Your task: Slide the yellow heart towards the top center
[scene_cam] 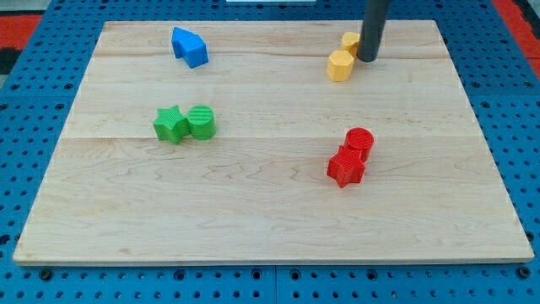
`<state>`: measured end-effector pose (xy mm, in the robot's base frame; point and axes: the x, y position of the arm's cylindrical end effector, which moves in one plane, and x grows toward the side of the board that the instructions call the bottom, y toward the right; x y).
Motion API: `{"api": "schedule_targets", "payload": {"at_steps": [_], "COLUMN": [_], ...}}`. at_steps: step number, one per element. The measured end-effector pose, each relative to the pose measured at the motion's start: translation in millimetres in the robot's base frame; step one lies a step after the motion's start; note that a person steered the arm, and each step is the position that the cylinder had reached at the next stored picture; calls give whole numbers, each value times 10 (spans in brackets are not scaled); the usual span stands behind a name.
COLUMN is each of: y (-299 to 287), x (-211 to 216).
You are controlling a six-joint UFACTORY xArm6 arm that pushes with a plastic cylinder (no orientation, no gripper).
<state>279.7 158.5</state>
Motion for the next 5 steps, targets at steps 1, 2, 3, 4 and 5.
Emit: {"api": "schedule_targets", "payload": {"at_steps": [1, 2, 3, 4, 5], "y": [112, -282, -800, -772, -276], "x": [-77, -243, -243, -260, -298]}}
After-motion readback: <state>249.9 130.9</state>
